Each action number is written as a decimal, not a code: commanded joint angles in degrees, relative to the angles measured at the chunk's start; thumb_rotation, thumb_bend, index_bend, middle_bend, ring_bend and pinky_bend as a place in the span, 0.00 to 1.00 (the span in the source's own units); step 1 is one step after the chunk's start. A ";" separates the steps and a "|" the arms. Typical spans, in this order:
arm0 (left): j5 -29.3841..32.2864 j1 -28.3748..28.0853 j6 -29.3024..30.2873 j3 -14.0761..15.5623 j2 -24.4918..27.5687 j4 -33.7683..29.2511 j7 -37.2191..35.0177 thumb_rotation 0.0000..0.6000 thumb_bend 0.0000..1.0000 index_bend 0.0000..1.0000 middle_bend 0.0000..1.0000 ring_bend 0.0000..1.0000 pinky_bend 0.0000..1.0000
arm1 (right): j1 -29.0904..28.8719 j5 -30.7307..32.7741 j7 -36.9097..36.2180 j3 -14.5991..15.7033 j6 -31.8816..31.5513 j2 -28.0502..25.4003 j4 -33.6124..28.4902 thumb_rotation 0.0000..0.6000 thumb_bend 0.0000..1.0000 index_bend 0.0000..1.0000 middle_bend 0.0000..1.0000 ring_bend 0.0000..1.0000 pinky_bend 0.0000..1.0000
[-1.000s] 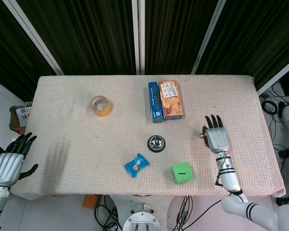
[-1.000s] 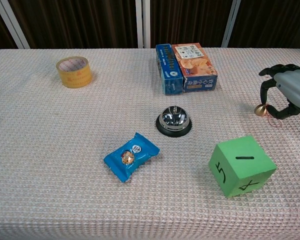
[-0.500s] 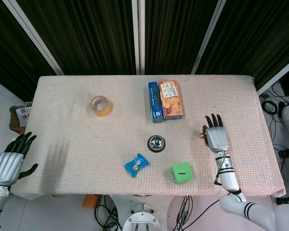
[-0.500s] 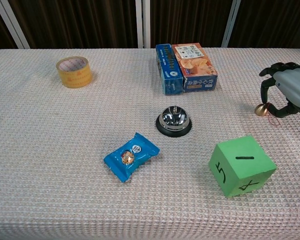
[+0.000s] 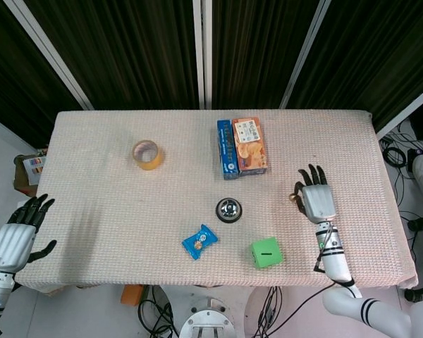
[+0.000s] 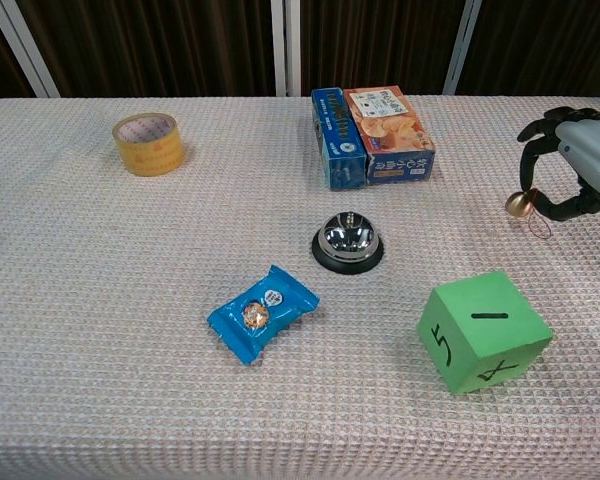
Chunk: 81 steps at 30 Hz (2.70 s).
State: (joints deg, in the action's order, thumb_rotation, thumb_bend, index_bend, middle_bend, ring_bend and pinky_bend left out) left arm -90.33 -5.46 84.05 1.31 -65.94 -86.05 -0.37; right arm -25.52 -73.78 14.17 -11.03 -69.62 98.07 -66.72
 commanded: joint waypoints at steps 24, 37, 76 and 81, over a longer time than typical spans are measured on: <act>0.01 -0.37 -0.83 0.17 -0.44 -0.04 0.36 1.00 0.25 0.08 0.04 0.02 0.18 | 1.43 -4.39 9.98 2.30 -4.59 -0.83 4.29 1.00 0.44 0.89 0.21 0.00 0.00; 0.00 -0.42 -0.81 0.18 -0.36 0.03 0.18 1.00 0.25 0.08 0.04 0.02 0.18 | 2.03 -3.29 10.31 3.65 -1.76 -1.62 3.05 1.00 0.44 0.90 0.22 0.00 0.00; -0.15 0.09 0.23 0.21 -0.28 -0.04 0.16 1.00 0.25 0.08 0.04 0.02 0.18 | 6.62 -1.25 13.87 5.85 -2.38 -14.89 -15.66 1.00 0.18 0.00 0.00 0.00 0.00; -0.25 0.26 0.89 0.00 -0.17 0.09 -0.47 1.00 0.25 0.08 0.04 0.02 0.18 | 12.86 -13.86 1.32 10.14 -15.19 -24.79 -17.25 1.00 0.18 0.00 0.00 0.00 0.00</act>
State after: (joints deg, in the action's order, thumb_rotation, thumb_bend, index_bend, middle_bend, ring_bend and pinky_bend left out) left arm -90.54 -5.22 84.89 1.34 -66.12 -86.00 -0.79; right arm -17.63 -78.93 23.79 -4.23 -75.55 79.33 -85.52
